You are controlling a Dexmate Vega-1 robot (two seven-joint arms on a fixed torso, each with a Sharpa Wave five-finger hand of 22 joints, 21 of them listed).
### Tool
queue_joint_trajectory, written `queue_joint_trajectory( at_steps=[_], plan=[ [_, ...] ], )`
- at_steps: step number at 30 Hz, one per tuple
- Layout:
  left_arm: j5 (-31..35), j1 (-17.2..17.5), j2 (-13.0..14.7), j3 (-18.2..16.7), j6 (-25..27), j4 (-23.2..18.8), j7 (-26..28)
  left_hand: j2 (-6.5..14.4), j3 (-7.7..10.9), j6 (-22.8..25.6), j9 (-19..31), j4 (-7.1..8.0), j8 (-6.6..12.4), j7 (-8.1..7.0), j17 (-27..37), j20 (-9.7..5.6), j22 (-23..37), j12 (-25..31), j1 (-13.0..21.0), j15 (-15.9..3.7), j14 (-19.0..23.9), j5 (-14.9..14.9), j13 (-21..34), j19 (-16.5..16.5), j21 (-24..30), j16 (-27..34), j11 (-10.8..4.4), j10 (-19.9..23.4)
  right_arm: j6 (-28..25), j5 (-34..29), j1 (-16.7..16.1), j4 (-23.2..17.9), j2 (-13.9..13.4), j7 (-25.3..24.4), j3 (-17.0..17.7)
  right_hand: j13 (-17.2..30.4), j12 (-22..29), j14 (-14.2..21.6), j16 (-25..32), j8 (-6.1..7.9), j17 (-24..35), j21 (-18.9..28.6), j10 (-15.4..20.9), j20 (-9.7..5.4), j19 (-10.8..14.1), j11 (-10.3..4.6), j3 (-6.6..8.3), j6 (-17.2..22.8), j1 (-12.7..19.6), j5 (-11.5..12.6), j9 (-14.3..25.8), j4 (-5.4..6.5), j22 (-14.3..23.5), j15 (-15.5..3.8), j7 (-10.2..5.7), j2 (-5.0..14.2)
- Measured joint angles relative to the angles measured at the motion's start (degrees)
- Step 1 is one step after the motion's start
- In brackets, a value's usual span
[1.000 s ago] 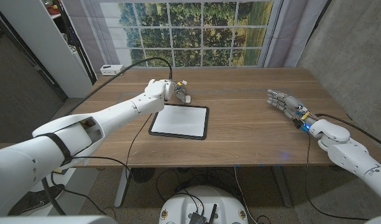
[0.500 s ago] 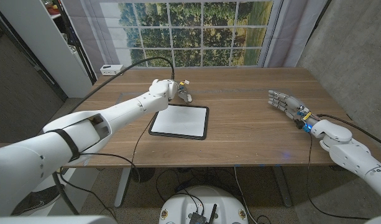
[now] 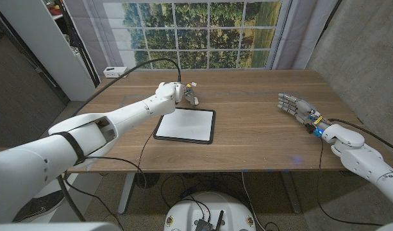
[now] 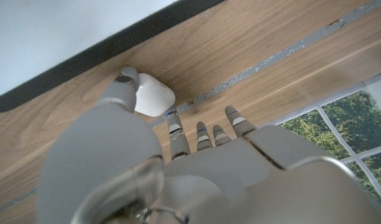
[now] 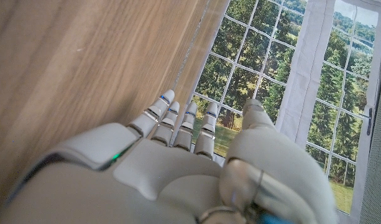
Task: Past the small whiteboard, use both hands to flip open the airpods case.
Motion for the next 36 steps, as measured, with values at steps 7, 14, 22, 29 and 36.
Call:
queue_joint_trajectory(
  at_steps=[7,14,22,29,36],
  plan=[
    [-2.3,2.1,1.7,-2.4,-1.1,-2.7,2.9,3.0,0.09,-0.2,-0.1,-0.41,-0.01,0.2,0.0,0.07,0.0,0.5,4.7,-0.24,2.5,-0.7,0.0,1.4,0.2,0.2,-0.44,2.6,0.0,0.0,0.5,0.5,0.2,0.1,-0.1,0.0,0.0,0.0,0.0,0.0,0.3,-0.3,0.0,0.0,0.0,0.0,0.0,0.0,-0.3,0.0,0.0,0.0,0.0,0.0,0.0,0.29],
    [-5.7,5.2,4.0,-6.4,-2.3,-7.2,7.3,3.1,0.08,-0.2,-0.1,-0.41,-0.01,0.19,0.0,0.08,0.0,0.5,5.0,-0.34,3.2,-1.1,-0.3,2.0,0.6,0.2,-0.5,3.6,-0.1,-0.4,1.4,0.8,0.4,0.3,-0.7,0.0,0.0,0.0,0.0,0.0,0.1,-0.7,0.0,0.0,0.0,0.02,-0.24,0.0,-0.3,0.0,0.0,0.24,0.0,0.0,0.0,0.3],
    [-9.6,8.7,5.9,-11.0,-4.2,-12.1,11.5,3.1,-0.01,-0.2,-0.1,-0.48,-0.01,0.2,0.0,0.35,0.0,0.9,5.0,-0.34,3.8,-1.1,-0.3,2.3,0.6,0.2,-0.55,4.5,-1.4,-1.5,2.6,0.2,0.3,-0.8,-1.3,0.0,0.2,0.5,0.4,0.66,-0.2,-1.6,1.0,0.87,0.9,0.17,0.48,2.4,-0.3,0.0,0.0,-0.83,0.0,0.09,-0.66,0.3],
    [-14.3,12.1,6.5,-15.4,-7.5,-15.4,16.3,3.1,-0.5,-0.2,-0.1,-0.3,-0.02,0.19,-0.3,0.26,0.0,0.9,5.0,-0.03,4.1,-1.5,-0.3,3.0,0.8,0.2,-0.63,4.6,-3.6,-2.4,3.3,-2.1,-0.2,-3.3,-1.8,0.0,0.8,2.2,1.3,1.18,0.0,-2.5,2.3,1.82,3.4,0.83,1.01,4.9,1.0,0.2,0.0,-1.71,0.0,0.04,2.16,0.02],
    [-19.8,14.7,5.6,-19.1,-12.4,-16.2,20.3,3.6,-0.5,-0.2,-0.1,-0.3,-0.01,0.19,-0.3,0.26,0.3,0.9,5.6,-0.34,4.4,-1.5,-0.3,3.0,0.8,0.2,-0.37,4.9,-8.2,-3.5,4.0,-6.5,-1.1,-6.9,-2.8,0.0,1.3,4.5,2.3,2.23,0.3,-2.5,3.6,1.54,5.6,1.5,0.79,7.6,1.6,0.2,0.0,-1.93,0.3,0.05,4.9,-0.23]
  ],
)
